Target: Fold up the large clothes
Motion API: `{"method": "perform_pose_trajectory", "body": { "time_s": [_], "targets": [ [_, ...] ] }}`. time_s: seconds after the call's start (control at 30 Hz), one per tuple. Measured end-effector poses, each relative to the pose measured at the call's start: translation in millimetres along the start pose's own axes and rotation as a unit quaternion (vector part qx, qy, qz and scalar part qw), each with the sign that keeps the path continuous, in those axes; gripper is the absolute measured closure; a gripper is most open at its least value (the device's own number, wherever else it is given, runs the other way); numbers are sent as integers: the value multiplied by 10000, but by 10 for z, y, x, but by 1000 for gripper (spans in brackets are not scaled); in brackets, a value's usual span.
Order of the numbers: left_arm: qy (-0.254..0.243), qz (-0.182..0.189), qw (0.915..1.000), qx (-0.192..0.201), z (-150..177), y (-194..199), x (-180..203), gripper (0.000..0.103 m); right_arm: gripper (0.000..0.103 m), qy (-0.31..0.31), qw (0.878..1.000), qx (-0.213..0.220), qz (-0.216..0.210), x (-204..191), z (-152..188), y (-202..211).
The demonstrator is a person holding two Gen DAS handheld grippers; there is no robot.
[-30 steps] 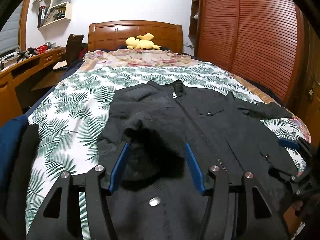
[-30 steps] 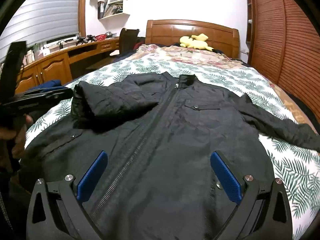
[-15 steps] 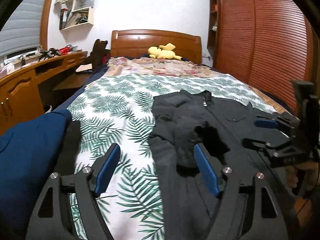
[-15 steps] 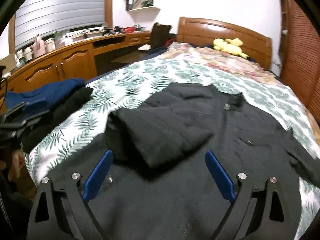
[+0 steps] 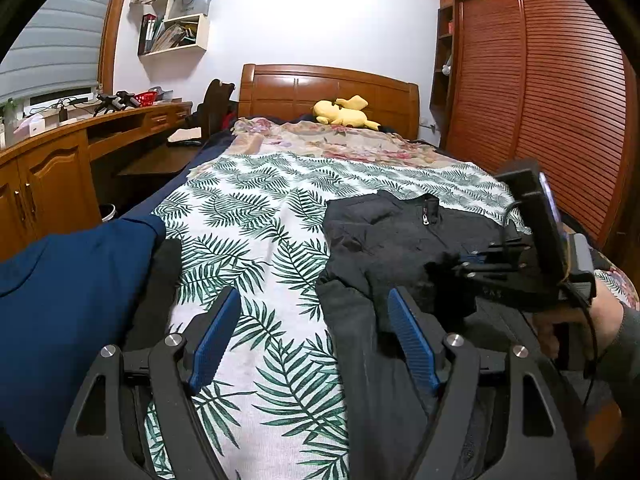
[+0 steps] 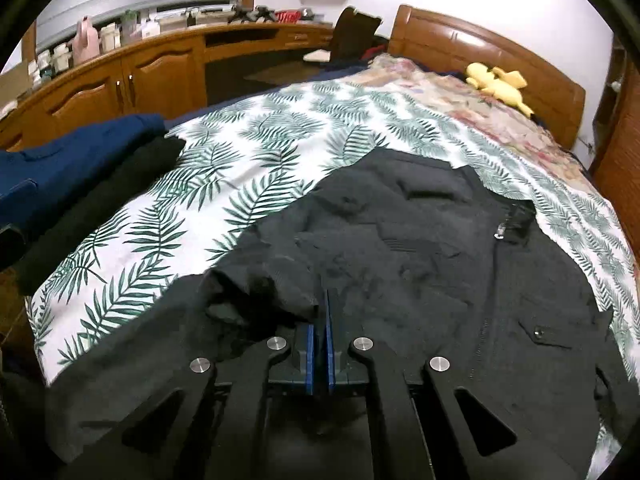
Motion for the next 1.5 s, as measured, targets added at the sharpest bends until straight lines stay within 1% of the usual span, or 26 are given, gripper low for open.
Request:
{"method": "perform_pose_trajectory", "body": {
  "time_s": [0.1, 0.17, 0.23, 0.27, 0.3, 0.43, 0.53, 0.6, 0.73, 0.83, 0.9, 0.93, 0.97, 1.03, 1.13, 1.17, 1.27, 1.37, 1.43, 1.5],
  "targets": [
    [-6, 134, 9999, -66, 27, -45, 69, 26, 99, -316, 9991, 266, 139, 199, 139, 204],
    [-40, 182, 9998, -84, 42, -70, 143, 26, 99, -569, 9970, 460, 265, 329, 294, 388],
    [-30, 180, 9998, -78, 49, -84, 204, 26, 99, -859, 9937, 587, 420, 462, 518, 578],
    [-44, 250, 9996, -81, 54, -92, 253, 26, 99, -971, 9921, 622, 489, 489, 623, 648],
    [-59, 303, 9995, -68, 47, -82, 290, 26, 99, -1122, 9902, 615, 558, 545, 767, 707],
    [-160, 422, 9990, 19, 14, -73, 468, 26, 99, -1655, 9836, 273, 667, 692, 1302, 738],
    [-205, 526, 9984, 40, -13, -92, 581, 26, 95, -1843, 9811, 38, 594, 690, 1524, 740],
    [-249, 582, 9980, 25, -26, -128, 663, 26, 92, -1758, 9826, -14, 599, 644, 1585, 787],
    [-247, 686, 9973, -47, -12, -184, 754, 26, 92, -1365, 9869, 5, 855, 531, 1554, 951],
    [-282, 784, 9965, -79, -5, -188, 824, 26, 90, -1225, 9884, 197, 870, 427, 1464, 1119],
    [-350, 781, 9963, -69, 6, -169, 856, 26, 76, -1063, 9896, 364, 901, 328, 1397, 1188],
    [-365, 794, 9961, -72, 13, -165, 865, 26, 62, -992, 9899, 433, 912, 280, 1373, 1206],
    [-375, 794, 9961, -75, 13, -169, 877, 26, 52, -922, 9903, 500, 909, 251, 1326, 1225],
    [-402, 768, 9962, -89, 21, -173, 887, 26, 52, -832, 9923, 508, 758, 206, 1247, 1204],
    [-418, 718, 9965, -124, 22, -195, 872, 26, 51, -717, 9954, 287, 575, 157, 1172, 1046],
    [-416, 701, 9966, -129, 22, -198, 867, 26, 49, -661, 9958, 262, 568, 159, 1151, 1009],
    [-411, 670, 9968, -136, 25, -204, 840, 26, 39, -460, 9970, 86, 612, 165, 1042, 807],
    [-399, 659, 9969, -152, 26, -205, 816, 26, 39, -330, 9975, -200, 597, 198, 954, 584],
    [-400, 654, 9969, -153, 27, -204, 809, 26, 39, -219, 9964, -369, 725, 229, 866, 452],
    [-398, 641, 9970, -154, 28, -200, 802, 26, 39, -184, 9950, -527, 826, 276, 858, 364]
  ]
}}
Point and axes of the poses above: each gripper's, at about its wrist camera, not at the fingertips, and y roughly against the way its jaws point, x to its right, z to its underside, the point moved 3 cm from there along -y, roughly the way its jaws point, and after that the axes turned 1 degree about -x, right-handed, at the moved point
